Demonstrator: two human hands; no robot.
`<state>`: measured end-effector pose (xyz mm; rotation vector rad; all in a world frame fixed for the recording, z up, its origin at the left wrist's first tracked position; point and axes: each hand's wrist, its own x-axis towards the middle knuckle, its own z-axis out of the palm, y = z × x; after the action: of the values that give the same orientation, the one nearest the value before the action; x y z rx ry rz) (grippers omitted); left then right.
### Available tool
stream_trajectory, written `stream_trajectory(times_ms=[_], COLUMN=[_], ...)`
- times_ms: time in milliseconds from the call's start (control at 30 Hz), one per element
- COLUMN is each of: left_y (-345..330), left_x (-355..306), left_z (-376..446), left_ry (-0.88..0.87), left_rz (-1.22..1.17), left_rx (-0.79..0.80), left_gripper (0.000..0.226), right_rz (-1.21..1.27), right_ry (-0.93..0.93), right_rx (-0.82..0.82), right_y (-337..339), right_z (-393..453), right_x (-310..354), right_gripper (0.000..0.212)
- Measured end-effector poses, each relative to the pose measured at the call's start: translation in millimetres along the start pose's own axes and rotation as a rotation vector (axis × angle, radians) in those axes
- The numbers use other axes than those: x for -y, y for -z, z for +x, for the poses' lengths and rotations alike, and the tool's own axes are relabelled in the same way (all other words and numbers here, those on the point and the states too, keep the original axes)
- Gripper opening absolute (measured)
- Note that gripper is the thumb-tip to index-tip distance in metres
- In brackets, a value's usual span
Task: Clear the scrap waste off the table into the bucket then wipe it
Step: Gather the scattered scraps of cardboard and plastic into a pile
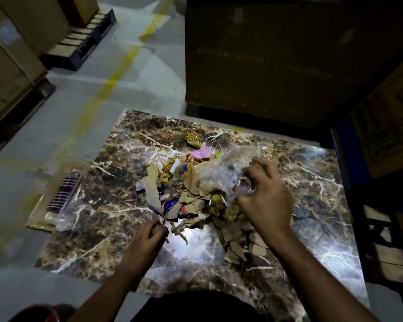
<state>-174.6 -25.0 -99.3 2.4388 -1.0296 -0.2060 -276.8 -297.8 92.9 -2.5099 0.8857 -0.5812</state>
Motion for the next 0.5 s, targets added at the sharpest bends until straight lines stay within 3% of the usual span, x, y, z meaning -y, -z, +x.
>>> stream_trajectory(times_ms=[100, 167, 233, 333, 500], left_y=[0, -2, -9, -19, -26], left_x=[7, 12, 18, 10, 6], left_z=[-3, -6, -7, -11, -13], left_ry=[0.009, -0.052, -0.249, -0.226, -0.189], left_rz=[0.067, 0.064, 0.222, 0.210, 0.238], left_rx=[-0.014, -0.086, -0.169, -0.167, -0.066], left_gripper=[0.013, 0.009, 0.021, 0.021, 0.012], right_rz=[-0.172, -0.343, -0.477, -0.407, -0.228], right_ry=[0.061, 0.083, 0.152, 0.143, 0.088], right_rx=[-0.038, 0.061, 0.235, 0.482, 0.571], right_y=[-22, -50, -78, -106, -113], right_z=[42, 61, 65, 57, 51], right_x=[-6, -13, -19, -28, -37], right_gripper=[0.040, 0.051, 0.064, 0.090, 0.084])
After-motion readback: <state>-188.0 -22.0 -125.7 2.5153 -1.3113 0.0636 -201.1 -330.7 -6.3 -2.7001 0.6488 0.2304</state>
